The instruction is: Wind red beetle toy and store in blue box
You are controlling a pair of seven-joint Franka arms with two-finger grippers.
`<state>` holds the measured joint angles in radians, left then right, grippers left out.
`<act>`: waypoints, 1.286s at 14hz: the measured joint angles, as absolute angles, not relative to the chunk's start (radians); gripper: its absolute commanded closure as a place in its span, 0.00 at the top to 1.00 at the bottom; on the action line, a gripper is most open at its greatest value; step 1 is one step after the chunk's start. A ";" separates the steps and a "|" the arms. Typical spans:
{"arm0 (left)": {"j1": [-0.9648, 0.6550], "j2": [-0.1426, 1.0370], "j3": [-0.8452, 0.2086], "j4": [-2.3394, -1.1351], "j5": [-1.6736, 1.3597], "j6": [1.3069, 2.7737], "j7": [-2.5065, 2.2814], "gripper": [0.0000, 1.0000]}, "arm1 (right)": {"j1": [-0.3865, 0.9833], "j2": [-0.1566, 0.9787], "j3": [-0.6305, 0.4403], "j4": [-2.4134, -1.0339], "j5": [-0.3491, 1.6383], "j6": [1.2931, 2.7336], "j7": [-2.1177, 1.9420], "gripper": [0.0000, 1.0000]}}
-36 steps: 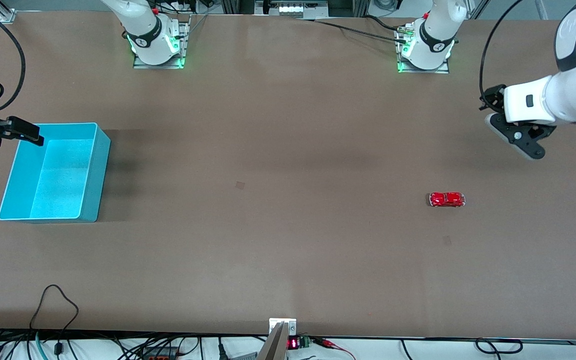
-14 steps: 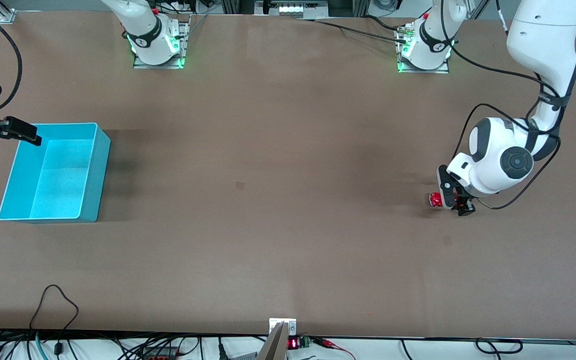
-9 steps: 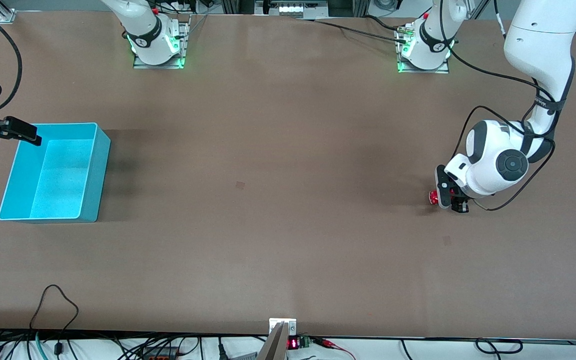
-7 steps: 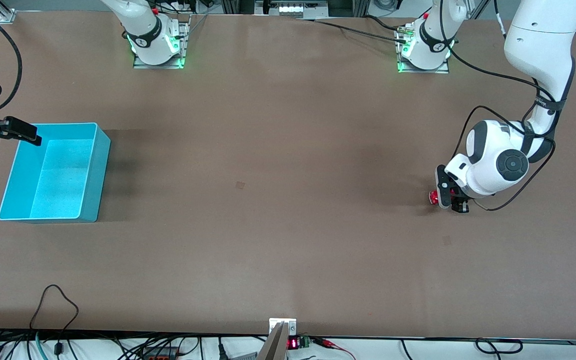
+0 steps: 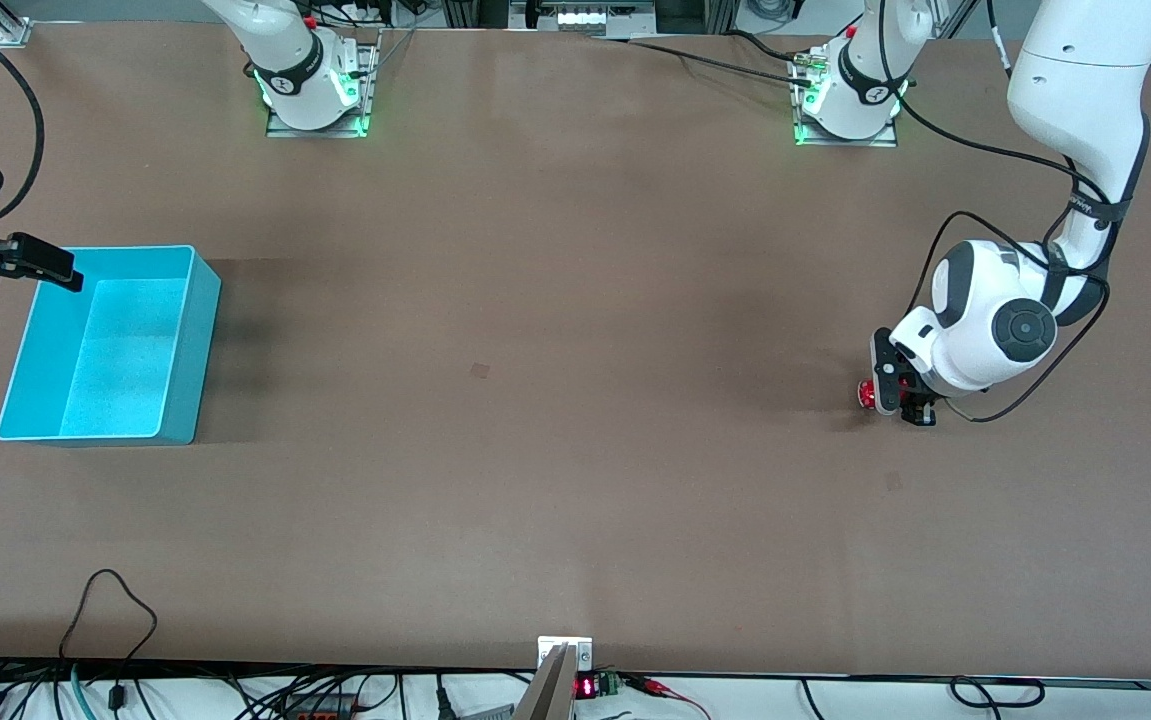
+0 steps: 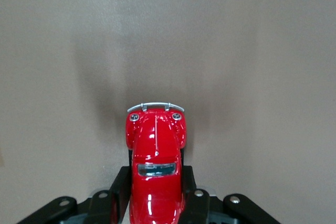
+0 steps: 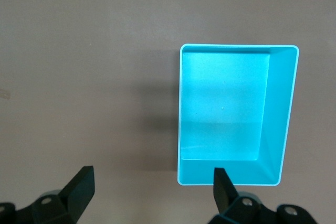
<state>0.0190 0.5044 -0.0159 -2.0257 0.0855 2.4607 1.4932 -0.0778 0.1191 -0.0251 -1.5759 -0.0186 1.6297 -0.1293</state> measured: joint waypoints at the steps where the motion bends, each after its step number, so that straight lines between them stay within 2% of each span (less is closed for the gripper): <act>1: 0.031 0.505 -0.015 -2.024 0.085 2.461 1.514 0.14 | -0.078 0.119 -0.025 -1.576 -0.019 1.630 -0.129 1.00; 12: 0.284 0.536 -0.012 -1.975 0.085 2.468 1.825 0.15 | -0.077 0.119 -0.022 -1.576 -0.018 1.630 -0.129 1.00; 13: 0.297 0.537 -0.012 -1.975 0.085 2.478 1.838 0.19 | -0.077 0.119 -0.022 -1.576 -0.018 1.630 -0.129 1.00; 14: 0.308 0.538 -0.012 -1.975 0.085 2.487 1.846 0.50 | -0.077 0.119 -0.022 -1.576 -0.018 1.630 -0.129 1.00; 15: 0.314 0.539 -0.012 -1.975 0.085 2.494 1.849 0.99 | -0.077 0.119 -0.022 -1.576 -0.018 1.630 -0.129 1.00; 18: 0.345 0.548 -0.023 -1.974 0.055 2.540 1.849 1.00 | -0.077 0.120 -0.020 -1.577 -0.017 1.630 -0.129 1.00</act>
<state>0.3451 0.5481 -0.0228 -1.9739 0.0552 2.5403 1.8494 -0.0769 0.1204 -0.0197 -1.5769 -0.0171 1.6295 -0.1293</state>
